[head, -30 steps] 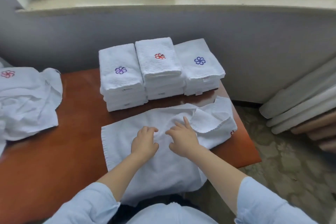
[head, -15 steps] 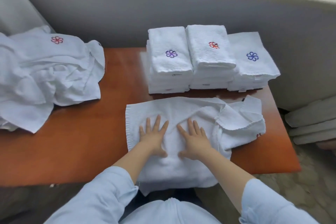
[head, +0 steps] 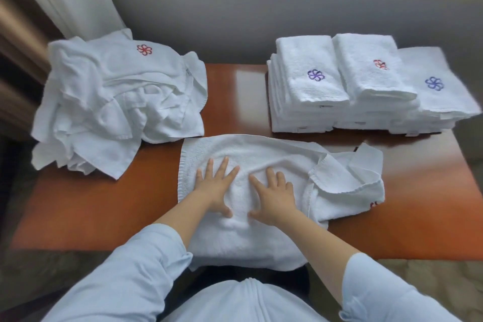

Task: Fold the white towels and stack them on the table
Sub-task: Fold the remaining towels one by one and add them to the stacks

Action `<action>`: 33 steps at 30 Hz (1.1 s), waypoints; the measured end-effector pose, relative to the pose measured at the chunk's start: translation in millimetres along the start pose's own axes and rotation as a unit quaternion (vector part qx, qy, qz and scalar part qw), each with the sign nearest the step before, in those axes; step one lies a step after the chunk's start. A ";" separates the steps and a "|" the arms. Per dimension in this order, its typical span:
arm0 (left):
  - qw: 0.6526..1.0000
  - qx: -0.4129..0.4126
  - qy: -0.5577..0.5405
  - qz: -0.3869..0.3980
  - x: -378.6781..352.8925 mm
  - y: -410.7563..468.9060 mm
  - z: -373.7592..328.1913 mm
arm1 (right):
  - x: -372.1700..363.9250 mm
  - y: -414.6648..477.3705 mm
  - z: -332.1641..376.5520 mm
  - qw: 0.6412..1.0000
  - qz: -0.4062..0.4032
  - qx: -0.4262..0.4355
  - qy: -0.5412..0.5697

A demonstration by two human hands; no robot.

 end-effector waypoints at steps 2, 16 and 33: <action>1.000 -0.001 0.003 -0.004 0.7 0.2 20.5 | 4.8 11.1 17.1 1.000 -0.015 0.007 -0.003; 0.984 -0.049 -0.106 -0.136 50.8 -1.9 -9.9 | 79.6 -31.1 -23.9 0.975 -0.215 -0.048 0.017; 0.967 -0.140 -0.185 -0.110 73.5 -27.0 -218.0 | 67.9 -129.3 -181.0 0.972 -0.143 -0.132 0.132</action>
Point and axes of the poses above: each hand's wrist, its own y-axis towards the middle knuckle, its own x-axis out of the back of the hand, z = x × y, the point moved 8 cm from there along y, towards the middle knuckle, and after that the axes turned 13 degrees about x, right-handed, at the moved point
